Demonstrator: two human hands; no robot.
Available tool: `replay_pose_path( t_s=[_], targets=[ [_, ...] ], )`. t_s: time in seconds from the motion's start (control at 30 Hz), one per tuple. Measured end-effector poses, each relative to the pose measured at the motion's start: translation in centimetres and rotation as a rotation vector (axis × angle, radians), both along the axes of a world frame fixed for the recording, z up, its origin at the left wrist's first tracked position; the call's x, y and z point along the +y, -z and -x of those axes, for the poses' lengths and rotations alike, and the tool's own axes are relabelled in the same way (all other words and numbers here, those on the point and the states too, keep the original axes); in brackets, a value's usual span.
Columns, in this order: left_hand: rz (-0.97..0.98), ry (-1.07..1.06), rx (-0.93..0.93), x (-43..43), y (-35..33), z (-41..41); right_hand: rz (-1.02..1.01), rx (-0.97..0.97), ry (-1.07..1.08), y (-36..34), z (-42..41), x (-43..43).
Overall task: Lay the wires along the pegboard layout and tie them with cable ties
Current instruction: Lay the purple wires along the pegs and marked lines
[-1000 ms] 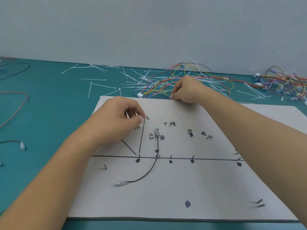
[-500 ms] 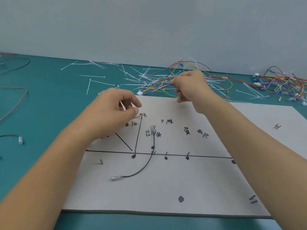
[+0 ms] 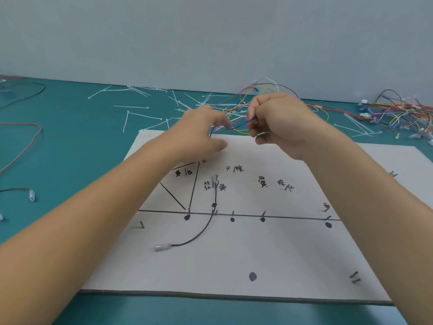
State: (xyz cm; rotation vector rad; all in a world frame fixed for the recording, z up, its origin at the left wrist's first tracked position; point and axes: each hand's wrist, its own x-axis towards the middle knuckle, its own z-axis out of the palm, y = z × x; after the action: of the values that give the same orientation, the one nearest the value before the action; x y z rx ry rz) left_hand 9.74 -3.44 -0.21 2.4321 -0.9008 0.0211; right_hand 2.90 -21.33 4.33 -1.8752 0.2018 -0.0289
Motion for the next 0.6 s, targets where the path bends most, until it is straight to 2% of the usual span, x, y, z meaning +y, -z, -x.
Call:
replay_pose_path(
  t_s=[0.17,0.3,0.47,0.6],
  targets=[
    [0.100,-0.015,-0.014,-1.3,1.1,-2.6,-0.284,-0.062,-0.089,-1.0,1.3,-0.8],
    [0.163,-0.076,-0.073,-2.0,0.9,-4.0,-0.584,-0.075,-0.047,-0.5,1.9,-1.5],
    [0.204,-0.053,-0.096,-1.9,1.2,-5.0,-0.940,-0.088,0.195,0.8,1.8,-3.1],
    [0.222,-0.087,-0.026,-1.2,1.6,-6.0,-1.003,-0.125,0.374,1.7,1.7,-4.4]
  ],
)
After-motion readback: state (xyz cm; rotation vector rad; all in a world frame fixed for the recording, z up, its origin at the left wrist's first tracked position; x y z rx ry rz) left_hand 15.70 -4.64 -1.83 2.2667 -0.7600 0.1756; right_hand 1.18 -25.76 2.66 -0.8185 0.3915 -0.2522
